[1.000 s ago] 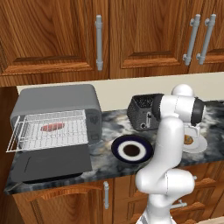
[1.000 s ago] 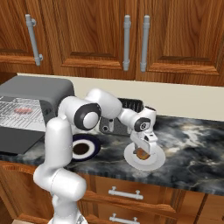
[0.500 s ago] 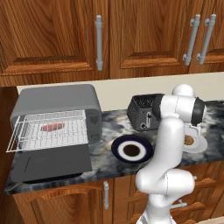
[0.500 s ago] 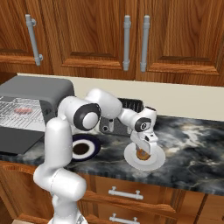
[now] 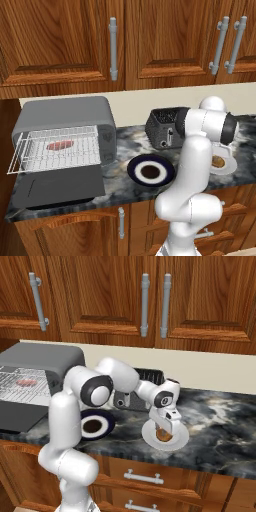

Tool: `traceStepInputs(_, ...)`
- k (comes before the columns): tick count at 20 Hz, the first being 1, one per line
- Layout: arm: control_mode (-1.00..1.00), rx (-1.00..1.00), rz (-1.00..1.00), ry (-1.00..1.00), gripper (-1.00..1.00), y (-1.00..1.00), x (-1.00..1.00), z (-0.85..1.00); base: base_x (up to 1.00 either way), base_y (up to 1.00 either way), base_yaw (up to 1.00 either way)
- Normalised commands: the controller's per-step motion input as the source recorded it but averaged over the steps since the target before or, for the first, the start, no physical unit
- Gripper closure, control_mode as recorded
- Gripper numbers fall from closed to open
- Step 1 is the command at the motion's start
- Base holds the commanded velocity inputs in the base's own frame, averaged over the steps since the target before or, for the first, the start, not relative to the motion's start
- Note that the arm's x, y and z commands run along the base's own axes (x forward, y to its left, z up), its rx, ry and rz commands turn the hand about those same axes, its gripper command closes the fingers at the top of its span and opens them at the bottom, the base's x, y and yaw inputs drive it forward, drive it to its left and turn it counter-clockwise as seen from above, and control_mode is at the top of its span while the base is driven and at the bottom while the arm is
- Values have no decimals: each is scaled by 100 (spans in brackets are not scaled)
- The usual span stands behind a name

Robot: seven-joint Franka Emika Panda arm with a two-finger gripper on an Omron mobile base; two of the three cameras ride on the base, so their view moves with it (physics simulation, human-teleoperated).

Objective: Open the toaster oven door. Place the bread on the top rack in the toaster oven and place the steak on the bottom rack.

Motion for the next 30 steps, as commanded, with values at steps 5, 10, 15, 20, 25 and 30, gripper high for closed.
traceStepInputs(5, -100, 0, 0, 0, 100, 0, -3, 35, 0, 0, 0)
traceStepInputs(10, -100, 0, 0, 0, 100, 3, -2, 40, 0, 0, 0)
traceStepInputs(15, -100, 0, 0, 0, 100, 42, -52, 3, 0, 0, 0)
traceStepInputs(20, -100, 0, 0, -3, 100, 52, -54, 3, 0, 0, 0)
traceStepInputs(25, -100, 0, 0, -8, 100, 49, -9, 44, 0, 0, 0)
traceStepInputs(30, -100, 0, 0, -9, 100, 68, -3, 58, 0, 0, 0)
